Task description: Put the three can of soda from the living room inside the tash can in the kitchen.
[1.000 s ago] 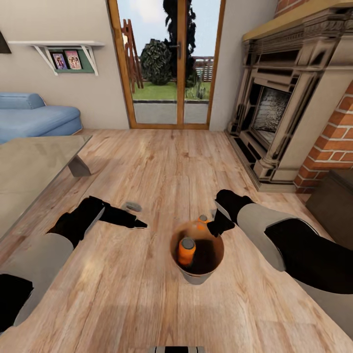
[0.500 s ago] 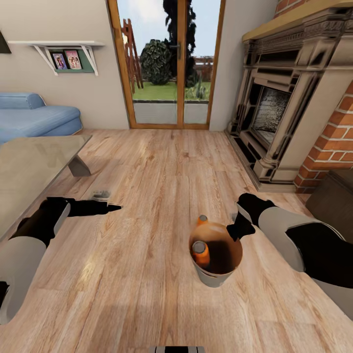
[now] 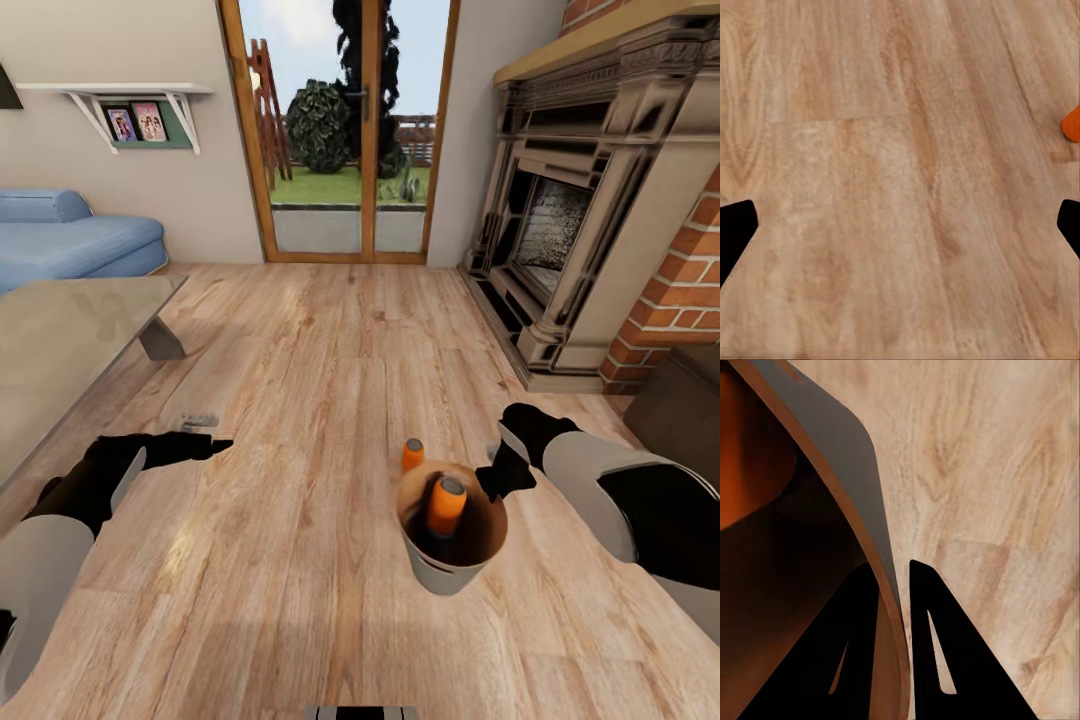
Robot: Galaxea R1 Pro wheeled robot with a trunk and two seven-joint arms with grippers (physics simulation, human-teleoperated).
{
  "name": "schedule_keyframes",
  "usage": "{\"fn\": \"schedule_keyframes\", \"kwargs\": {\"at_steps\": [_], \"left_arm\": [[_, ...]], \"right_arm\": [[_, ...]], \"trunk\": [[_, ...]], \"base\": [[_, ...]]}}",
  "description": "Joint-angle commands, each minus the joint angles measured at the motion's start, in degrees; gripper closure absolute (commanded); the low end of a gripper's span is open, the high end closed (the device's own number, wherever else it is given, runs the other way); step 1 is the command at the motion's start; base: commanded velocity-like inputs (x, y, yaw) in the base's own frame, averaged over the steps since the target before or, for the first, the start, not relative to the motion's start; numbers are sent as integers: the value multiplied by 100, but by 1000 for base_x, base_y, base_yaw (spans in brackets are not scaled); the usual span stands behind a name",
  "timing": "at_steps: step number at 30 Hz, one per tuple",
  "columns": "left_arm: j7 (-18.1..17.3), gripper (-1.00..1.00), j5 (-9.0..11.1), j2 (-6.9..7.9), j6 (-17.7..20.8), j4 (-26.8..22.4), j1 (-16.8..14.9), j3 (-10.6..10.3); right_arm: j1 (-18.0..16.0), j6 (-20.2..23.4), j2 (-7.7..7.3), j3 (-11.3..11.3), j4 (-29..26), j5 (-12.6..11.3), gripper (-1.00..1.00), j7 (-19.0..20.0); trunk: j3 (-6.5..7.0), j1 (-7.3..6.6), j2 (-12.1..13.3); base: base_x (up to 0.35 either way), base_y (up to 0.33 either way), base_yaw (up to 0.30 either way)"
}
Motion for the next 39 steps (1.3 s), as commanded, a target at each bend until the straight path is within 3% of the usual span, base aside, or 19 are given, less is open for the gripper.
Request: {"fn": "schedule_keyframes", "kwargs": {"at_steps": [1,7,20,32,39], "left_arm": [[87,-100,-1,-9,-83,1,72,0],[262,-100,-5,-27,-417,-3,373,-7],[566,-100,45,-126,-1081,-19,1038,-16],[606,-100,43,-458,-1680,-6,1362,-3],[609,-100,48,-520,-1882,2,1500,-1]], "right_arm": [[10,21,-35,-140,-3,-190,100,43],[90,21,-238,-140,-6,-197,100,55],[274,21,-329,-141,-15,-191,100,13],[357,-64,-400,-120,-194,-178,100,2],[685,-760,-426,-130,-239,-175,100,20]], "trunk": [[1,-1,-1],[1,-1,-1],[1,-1,-1],[1,-1,-1],[1,-1,-1]], "base": [[0,0,0],[0,0,0],[0,0,0],[0,0,0],[0,0,0]]}}
